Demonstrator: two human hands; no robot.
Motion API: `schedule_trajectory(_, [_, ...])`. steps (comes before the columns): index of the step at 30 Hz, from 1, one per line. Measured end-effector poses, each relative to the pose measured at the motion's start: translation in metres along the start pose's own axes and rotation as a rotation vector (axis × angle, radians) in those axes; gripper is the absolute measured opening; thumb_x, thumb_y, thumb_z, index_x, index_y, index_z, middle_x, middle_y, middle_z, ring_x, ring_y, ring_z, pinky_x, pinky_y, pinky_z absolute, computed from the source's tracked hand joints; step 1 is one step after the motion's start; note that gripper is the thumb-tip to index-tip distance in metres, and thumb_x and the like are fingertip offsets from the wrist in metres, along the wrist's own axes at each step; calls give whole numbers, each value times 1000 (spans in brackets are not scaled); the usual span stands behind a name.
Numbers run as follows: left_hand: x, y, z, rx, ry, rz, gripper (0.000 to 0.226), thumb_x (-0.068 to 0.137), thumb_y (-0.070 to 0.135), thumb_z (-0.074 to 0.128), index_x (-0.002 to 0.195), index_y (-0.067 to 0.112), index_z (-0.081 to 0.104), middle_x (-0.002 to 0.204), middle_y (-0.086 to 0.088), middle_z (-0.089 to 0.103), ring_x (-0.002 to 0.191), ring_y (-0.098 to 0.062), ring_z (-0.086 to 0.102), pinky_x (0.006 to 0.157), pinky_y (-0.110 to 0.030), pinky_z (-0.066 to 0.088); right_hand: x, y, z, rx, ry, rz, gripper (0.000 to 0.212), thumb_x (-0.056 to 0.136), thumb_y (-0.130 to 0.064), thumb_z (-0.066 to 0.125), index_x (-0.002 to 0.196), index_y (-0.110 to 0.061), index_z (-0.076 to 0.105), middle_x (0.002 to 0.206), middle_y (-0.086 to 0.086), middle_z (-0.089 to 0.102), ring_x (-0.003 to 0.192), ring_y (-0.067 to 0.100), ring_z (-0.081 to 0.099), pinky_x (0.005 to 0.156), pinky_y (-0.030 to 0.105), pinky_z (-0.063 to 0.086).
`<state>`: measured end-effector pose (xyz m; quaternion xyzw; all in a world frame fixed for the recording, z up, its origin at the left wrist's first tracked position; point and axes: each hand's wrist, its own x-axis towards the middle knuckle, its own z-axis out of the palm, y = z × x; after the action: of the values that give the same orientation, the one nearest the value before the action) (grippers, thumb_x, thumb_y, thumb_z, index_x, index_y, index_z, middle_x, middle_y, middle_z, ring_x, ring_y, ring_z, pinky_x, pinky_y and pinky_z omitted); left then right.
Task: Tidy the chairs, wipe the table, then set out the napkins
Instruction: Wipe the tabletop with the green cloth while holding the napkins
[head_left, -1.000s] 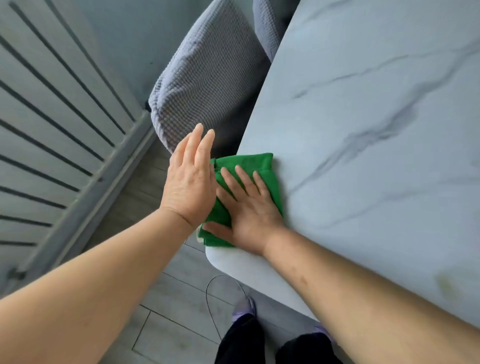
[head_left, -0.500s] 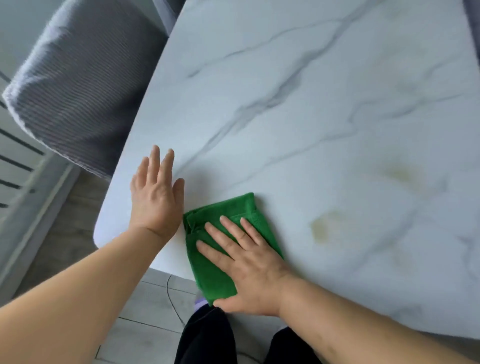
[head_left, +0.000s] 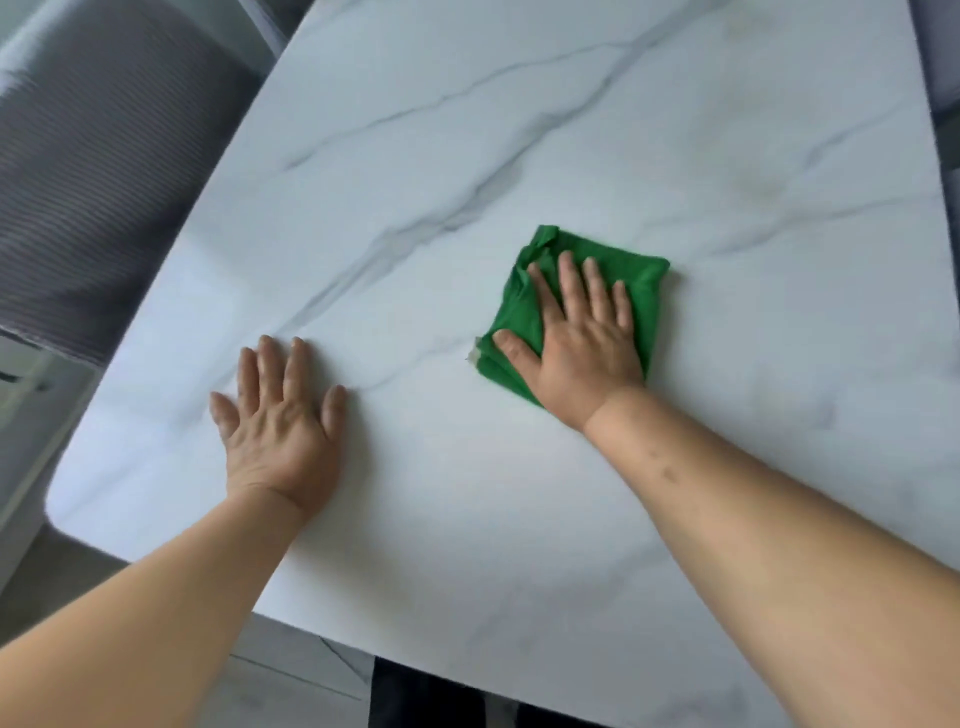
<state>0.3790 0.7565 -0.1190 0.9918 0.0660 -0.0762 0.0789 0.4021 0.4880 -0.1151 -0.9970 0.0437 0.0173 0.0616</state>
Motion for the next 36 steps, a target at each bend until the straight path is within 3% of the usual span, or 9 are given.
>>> schedule_trajectory(4, [-3,2,-3,-28,-16,-20,60,97,42,24,152,26,6,161,0,-7,147,-15,-13,118,-46,-7,-82,-53,7,43,-106,-619,68,92,-63,27,151,-28,30,160,7,21,148,29,16,117,50,9])
schedule_trajectory(6, [-2,1,-4,-31,-19,-25,60,98,40,24,152,26,5,161,1,-8,146,-15,-14,118,-46,-8,-101,-22,3,21,-136,-725,64,94,-60,33,150,-31,30,160,3,23,148,27,18,117,49,13])
schedule_trajectory(10, [0,1,-3,-28,-26,-18,60,97,38,23,152,25,3,161,0,-9,146,-16,-16,117,-46,-10,-25,40,-7,-63,-34,-444,63,96,-61,19,150,-29,28,158,5,29,145,29,27,116,50,18])
schedule_trajectory(15, [-1,-2,-2,-38,-28,-14,59,97,39,20,152,25,2,160,0,-11,146,-16,-18,117,-46,-11,107,-26,0,-22,-18,-46,67,94,-58,19,154,-28,15,163,3,10,149,27,7,120,48,2])
schedule_trajectory(19, [-1,-3,-1,-55,-28,-7,65,90,45,9,152,26,4,161,0,-8,146,-16,-16,117,-45,-12,41,-70,10,-30,35,-392,66,92,-54,30,150,-22,34,157,10,30,145,34,26,117,51,15])
schedule_trajectory(22, [0,-2,-2,-59,-35,-13,66,90,45,7,152,25,3,161,-1,-8,146,-16,-17,117,-47,-12,-47,-27,-4,-63,-128,-718,64,93,-57,35,151,-29,29,159,4,25,147,29,21,117,50,15])
schedule_trajectory(24, [1,-1,-1,-53,-36,-1,65,91,44,7,152,25,2,161,-2,-9,146,-18,-18,116,-48,-12,-35,15,-13,-51,-129,-695,62,95,-58,29,150,-30,29,159,3,27,146,28,24,117,50,17])
schedule_trajectory(30, [0,-3,1,-77,-15,-9,60,95,38,14,152,24,4,161,-2,-6,146,-17,-14,116,-45,-14,112,-11,-5,-19,-31,-85,68,93,-58,22,153,-28,20,162,3,15,149,27,10,119,49,4])
schedule_trajectory(36, [-3,-9,-13,-710,187,-196,52,99,17,31,150,16,24,156,0,25,146,-17,16,117,-25,4,12,-111,12,-6,-131,-610,69,93,-59,27,154,-28,15,163,5,8,150,29,2,118,49,-5])
